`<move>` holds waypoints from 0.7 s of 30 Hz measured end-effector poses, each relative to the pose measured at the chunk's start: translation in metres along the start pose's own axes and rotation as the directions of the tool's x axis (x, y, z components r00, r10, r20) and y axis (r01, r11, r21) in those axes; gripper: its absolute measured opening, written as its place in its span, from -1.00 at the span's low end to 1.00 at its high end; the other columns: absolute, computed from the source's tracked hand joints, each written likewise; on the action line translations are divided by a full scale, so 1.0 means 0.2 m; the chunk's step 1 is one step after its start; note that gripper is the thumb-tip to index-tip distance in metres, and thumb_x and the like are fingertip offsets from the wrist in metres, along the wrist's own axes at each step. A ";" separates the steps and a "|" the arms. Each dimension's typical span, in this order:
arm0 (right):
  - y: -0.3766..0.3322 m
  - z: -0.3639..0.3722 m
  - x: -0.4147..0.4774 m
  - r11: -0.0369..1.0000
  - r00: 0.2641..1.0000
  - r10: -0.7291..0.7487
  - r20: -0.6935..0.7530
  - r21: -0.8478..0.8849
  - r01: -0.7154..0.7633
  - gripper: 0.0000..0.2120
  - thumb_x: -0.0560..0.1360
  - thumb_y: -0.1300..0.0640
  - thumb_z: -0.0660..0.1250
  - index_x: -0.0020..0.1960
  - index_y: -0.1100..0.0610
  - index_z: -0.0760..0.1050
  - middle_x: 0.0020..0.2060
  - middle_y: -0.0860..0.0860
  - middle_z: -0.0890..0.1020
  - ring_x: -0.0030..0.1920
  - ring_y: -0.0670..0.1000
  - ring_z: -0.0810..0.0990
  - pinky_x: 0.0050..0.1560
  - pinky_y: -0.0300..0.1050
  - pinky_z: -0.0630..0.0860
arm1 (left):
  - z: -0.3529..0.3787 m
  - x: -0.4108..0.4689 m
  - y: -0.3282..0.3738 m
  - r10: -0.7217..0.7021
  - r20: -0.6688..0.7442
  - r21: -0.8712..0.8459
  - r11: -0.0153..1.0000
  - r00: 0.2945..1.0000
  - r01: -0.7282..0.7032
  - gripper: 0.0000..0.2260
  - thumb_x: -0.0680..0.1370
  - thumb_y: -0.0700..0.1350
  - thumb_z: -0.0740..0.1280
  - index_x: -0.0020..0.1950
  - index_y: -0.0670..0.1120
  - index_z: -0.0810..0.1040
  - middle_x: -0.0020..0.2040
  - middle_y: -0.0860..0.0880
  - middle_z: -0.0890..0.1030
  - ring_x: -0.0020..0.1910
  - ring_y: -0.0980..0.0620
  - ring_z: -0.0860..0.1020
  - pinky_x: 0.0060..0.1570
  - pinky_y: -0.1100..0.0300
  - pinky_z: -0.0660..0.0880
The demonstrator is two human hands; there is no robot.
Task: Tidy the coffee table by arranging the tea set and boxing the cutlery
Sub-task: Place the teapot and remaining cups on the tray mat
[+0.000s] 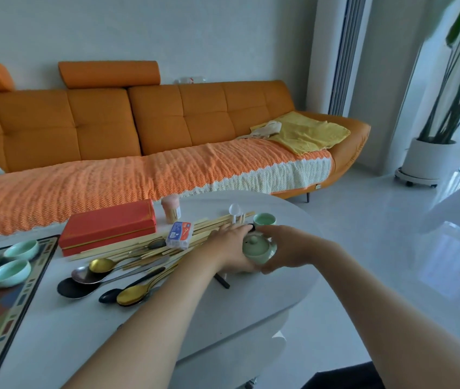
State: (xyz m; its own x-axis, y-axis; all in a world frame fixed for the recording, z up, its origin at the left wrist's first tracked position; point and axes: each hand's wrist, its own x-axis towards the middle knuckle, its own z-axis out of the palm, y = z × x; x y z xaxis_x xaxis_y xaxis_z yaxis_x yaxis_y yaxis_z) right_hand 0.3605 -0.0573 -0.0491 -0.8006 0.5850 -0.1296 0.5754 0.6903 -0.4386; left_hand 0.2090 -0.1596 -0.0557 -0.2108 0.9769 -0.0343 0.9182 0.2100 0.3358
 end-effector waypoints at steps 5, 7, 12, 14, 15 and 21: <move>0.12 -0.08 0.06 0.962 0.994 0.092 -0.056 0.261 -0.074 -0.34 0.46 0.20 0.37 0.51 -0.04 0.25 0.35 0.03 0.47 0.28 0.02 0.46 0.31 -0.06 0.41 | 0.02 0.02 -0.04 0.015 0.026 0.018 1.000 1.000 -0.016 -0.08 0.26 0.29 0.52 0.53 0.15 0.20 0.48 0.04 0.34 0.40 -0.02 0.38 0.33 0.06 0.38; 0.15 -0.07 0.09 0.944 0.976 0.141 -0.165 0.320 -0.082 -0.47 0.48 0.25 0.27 0.43 -0.01 0.38 0.29 0.04 0.52 0.23 0.04 0.50 0.28 -0.02 0.45 | 0.04 0.04 -0.04 -0.002 0.006 -0.015 1.000 1.000 0.003 -0.08 0.22 0.32 0.53 0.50 0.17 0.25 0.44 0.06 0.40 0.35 -0.02 0.42 0.30 0.05 0.42; 0.18 -0.01 0.15 0.908 0.946 0.176 -0.272 0.415 -0.050 -0.60 0.53 0.27 0.13 0.26 0.00 0.54 0.19 0.04 0.59 0.08 0.07 0.59 0.18 0.04 0.53 | 0.05 0.03 -0.08 -0.023 -0.081 -0.132 0.991 0.996 0.013 -0.12 0.17 0.29 0.56 0.44 0.16 0.35 0.34 0.08 0.47 0.26 0.03 0.47 0.19 0.16 0.44; 0.18 0.01 0.15 0.911 0.919 0.201 -0.338 0.409 -0.049 -0.65 0.57 0.21 0.13 0.26 -0.01 0.54 0.22 0.01 0.59 0.14 0.05 0.57 0.19 -0.04 0.50 | 0.04 0.03 -0.11 -0.031 -0.116 -0.172 0.985 0.993 0.011 -0.09 0.13 0.28 0.57 0.43 0.14 0.38 0.33 0.09 0.49 0.25 0.05 0.48 0.20 0.16 0.45; 0.19 0.03 0.16 0.915 0.900 0.222 -0.376 0.400 -0.059 -0.66 0.59 0.18 0.13 0.28 0.00 0.53 0.24 -0.01 0.57 0.18 0.04 0.54 0.20 -0.09 0.47 | 0.03 0.02 -0.13 -0.043 -0.136 -0.195 0.981 0.990 0.016 -0.09 0.11 0.29 0.57 0.42 0.14 0.40 0.32 0.10 0.50 0.24 0.07 0.49 0.21 0.14 0.46; 0.17 0.12 0.29 0.954 0.893 0.246 -0.376 0.258 -0.154 -0.46 0.53 0.01 0.28 0.48 0.01 0.26 0.41 0.09 0.33 0.34 0.15 0.39 0.32 0.07 0.38 | -0.06 -0.01 -0.27 -0.134 -0.282 -0.255 0.965 0.950 0.060 -0.21 0.11 0.27 0.59 0.28 0.13 0.47 0.16 0.11 0.53 0.12 0.10 0.52 0.16 0.15 0.47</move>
State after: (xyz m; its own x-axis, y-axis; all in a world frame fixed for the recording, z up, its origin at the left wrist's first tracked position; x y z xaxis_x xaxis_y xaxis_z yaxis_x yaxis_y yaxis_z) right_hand 0.3303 -0.0106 -0.0920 -0.5109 0.8525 0.1107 0.6290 0.4585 -0.6279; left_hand 0.1555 -0.1744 -0.0635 -0.4177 0.8890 0.1878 0.7878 0.2513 0.5624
